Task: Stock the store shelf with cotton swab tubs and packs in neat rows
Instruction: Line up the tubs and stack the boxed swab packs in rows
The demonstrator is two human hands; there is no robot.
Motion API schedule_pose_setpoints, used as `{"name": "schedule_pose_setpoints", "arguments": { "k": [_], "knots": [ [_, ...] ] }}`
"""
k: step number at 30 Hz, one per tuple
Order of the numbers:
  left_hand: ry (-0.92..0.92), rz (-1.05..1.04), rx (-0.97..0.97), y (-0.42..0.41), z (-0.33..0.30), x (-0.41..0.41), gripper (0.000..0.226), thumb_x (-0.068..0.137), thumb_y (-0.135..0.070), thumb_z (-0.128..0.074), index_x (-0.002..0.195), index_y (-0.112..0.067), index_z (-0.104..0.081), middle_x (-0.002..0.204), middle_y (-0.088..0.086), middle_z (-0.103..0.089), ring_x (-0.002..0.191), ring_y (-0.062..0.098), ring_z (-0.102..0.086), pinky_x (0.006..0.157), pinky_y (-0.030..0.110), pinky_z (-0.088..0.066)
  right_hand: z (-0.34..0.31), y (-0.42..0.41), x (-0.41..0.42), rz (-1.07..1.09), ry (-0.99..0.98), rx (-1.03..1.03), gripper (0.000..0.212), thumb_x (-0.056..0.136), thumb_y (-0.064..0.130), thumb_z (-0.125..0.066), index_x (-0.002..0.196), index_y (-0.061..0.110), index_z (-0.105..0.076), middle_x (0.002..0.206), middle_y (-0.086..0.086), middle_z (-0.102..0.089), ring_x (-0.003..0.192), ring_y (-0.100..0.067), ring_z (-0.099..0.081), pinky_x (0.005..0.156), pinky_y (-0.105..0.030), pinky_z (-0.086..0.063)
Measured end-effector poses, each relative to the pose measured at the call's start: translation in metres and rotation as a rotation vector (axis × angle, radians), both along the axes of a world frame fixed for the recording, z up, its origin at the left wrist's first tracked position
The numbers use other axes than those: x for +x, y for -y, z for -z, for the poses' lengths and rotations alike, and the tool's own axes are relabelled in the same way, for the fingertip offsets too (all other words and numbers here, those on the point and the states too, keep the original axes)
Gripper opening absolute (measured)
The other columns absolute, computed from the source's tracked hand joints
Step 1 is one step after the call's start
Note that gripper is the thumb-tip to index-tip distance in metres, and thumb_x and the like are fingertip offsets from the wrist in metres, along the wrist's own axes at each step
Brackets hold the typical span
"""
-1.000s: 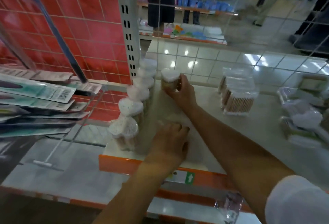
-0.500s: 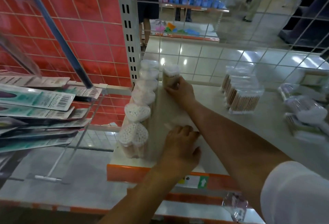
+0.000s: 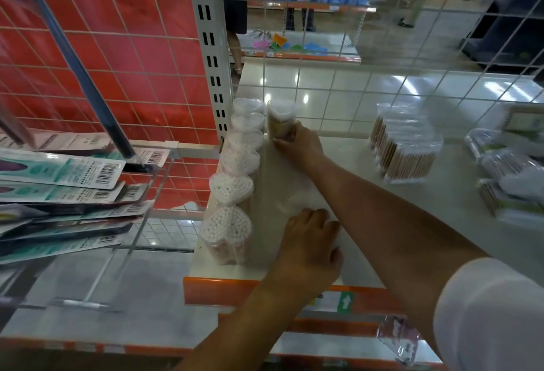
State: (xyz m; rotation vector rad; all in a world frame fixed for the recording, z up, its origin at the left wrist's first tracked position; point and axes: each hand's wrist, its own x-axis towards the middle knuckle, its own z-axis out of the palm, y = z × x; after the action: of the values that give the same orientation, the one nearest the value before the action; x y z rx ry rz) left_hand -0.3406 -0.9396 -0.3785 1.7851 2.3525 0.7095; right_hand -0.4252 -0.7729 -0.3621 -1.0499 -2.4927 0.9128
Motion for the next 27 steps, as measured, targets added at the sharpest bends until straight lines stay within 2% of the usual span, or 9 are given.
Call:
{"name": "schedule_pose_setpoints", "arguments": {
  "k": [5,10,12,14,16,19,23,27],
  "knots": [
    [-0.035,0.006,-0.004,0.001,-0.003,0.002,0.04,0.067,-0.033,-0.037,0.087,-0.014,-0.067,0.088,0.003,-0.064,0.079,0.023,-0.06,0.068,0.026,-0.05,-0.001,-0.001,0.0,-0.004,0.028,0.01,0.057,0.085,0.037,-0.062,0.128,0.004,-0.044,0.12,-0.014,-0.059,0.109,-0.028,-0.056,0.081,-0.03,-0.041],
    [-0.051,-0.031,-0.006,0.0,-0.006,-0.001,0.037,0.067,-0.032,-0.041,0.087,-0.015,-0.068,0.085,0.002,-0.065,0.077,0.021,-0.062,0.067,0.026,-0.052,-0.01,0.005,0.012,-0.055,0.029,-0.039,0.079,0.084,0.034,-0.064,0.143,0.002,-0.022,0.133,-0.017,-0.05,0.12,-0.03,-0.049,0.089,-0.033,-0.042],
    [-0.06,-0.076,-0.009,-0.003,-0.011,-0.003,0.032,0.065,-0.029,-0.051,0.087,-0.014,-0.068,0.083,0.004,-0.066,0.073,0.023,-0.063,0.063,0.028,-0.052,-0.017,0.006,0.029,-0.072,0.05,0.018,0.076,0.087,0.03,-0.06,0.145,0.003,-0.019,0.132,-0.018,-0.049,0.12,-0.031,-0.049,0.088,-0.032,-0.041],
    [-0.082,-0.126,-0.053,-0.008,-0.013,-0.006,0.038,0.061,-0.027,-0.058,0.093,-0.01,-0.068,0.081,0.006,-0.066,0.07,0.025,-0.063,0.06,0.03,-0.052,-0.024,0.007,0.054,-0.094,0.061,0.108,0.071,0.089,0.025,-0.056,0.145,0.003,-0.019,0.133,-0.018,-0.05,0.12,-0.03,-0.049,0.092,-0.031,-0.041],
    [-0.097,-0.174,-0.072,-0.016,-0.015,-0.004,0.044,0.068,-0.024,-0.061,0.108,-0.005,-0.064,0.089,0.01,-0.067,0.077,0.029,-0.063,0.065,0.035,-0.053,-0.028,0.006,0.086,-0.111,0.063,0.143,0.068,0.09,0.021,-0.053,0.146,0.004,-0.019,0.132,-0.018,-0.052,0.12,-0.029,-0.05,0.096,-0.032,-0.04],
    [-0.059,-0.231,-0.081,-0.025,-0.018,0.001,0.051,0.082,-0.022,-0.061,0.13,-0.005,-0.051,0.114,0.014,-0.061,0.103,0.033,-0.055,0.084,0.041,-0.046,-0.03,0.007,0.13,-0.114,0.084,0.166,0.066,0.091,0.022,-0.054,0.146,0.006,-0.022,0.134,-0.016,-0.052,0.121,-0.029,-0.05,0.099,-0.032,-0.038],
    [-0.057,-0.167,-0.054,-0.047,-0.024,0.026,0.051,0.085,-0.021,-0.059,0.133,-0.006,-0.047,0.121,0.014,-0.057,0.109,0.032,-0.052,0.088,0.041,-0.044,-0.032,0.003,0.188,-0.146,0.069,0.16,0.061,0.091,0.018,-0.054,0.144,0.005,-0.027,0.145,-0.011,-0.04,0.133,-0.022,-0.038,0.104,-0.019,-0.025],
    [-0.015,-0.099,-0.039,-0.071,-0.032,0.066,0.052,0.093,-0.027,-0.049,0.14,-0.012,-0.036,0.134,0.008,-0.047,0.121,0.025,-0.042,0.096,0.034,-0.036,-0.032,-0.007,0.239,-0.142,0.017,0.169,0.054,0.089,0.017,-0.056,0.139,0.005,-0.039,0.139,-0.012,-0.047,0.127,-0.024,-0.045,0.105,-0.027,-0.031]
  ]
}}
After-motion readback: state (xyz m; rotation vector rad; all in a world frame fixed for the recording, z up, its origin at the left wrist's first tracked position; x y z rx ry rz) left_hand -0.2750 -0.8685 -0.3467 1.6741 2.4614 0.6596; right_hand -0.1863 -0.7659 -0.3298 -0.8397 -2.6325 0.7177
